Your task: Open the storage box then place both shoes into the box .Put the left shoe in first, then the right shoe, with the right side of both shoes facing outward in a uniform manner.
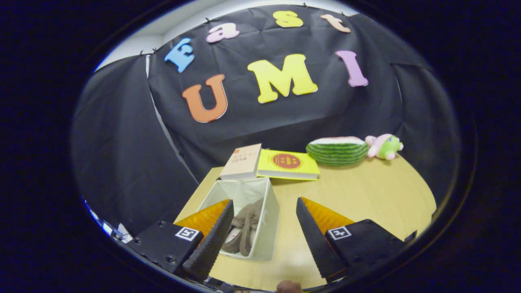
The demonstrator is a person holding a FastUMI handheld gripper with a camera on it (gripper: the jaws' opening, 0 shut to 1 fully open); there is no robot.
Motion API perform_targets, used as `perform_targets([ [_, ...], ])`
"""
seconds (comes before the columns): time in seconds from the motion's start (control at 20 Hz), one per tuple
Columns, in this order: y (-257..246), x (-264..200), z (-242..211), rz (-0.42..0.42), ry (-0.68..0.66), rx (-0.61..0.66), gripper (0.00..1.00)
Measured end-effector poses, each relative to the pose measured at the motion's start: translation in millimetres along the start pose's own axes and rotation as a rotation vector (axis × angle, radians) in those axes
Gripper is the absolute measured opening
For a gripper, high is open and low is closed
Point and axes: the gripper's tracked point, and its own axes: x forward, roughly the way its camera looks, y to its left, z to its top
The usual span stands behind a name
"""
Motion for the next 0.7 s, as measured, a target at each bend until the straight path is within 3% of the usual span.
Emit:
perform_targets([
  [0.15, -15.6, -39.5, 23.0, -0.019, -0.136, -0.034, 0.99],
  [0.5, -47.1, -133.7, 64.3, -0.159, -0.363, -0.124, 1.00],
  [0.7, -73.0, -182.0, 66.3, -0.271, -0.423, -0.183, 1.00],
])
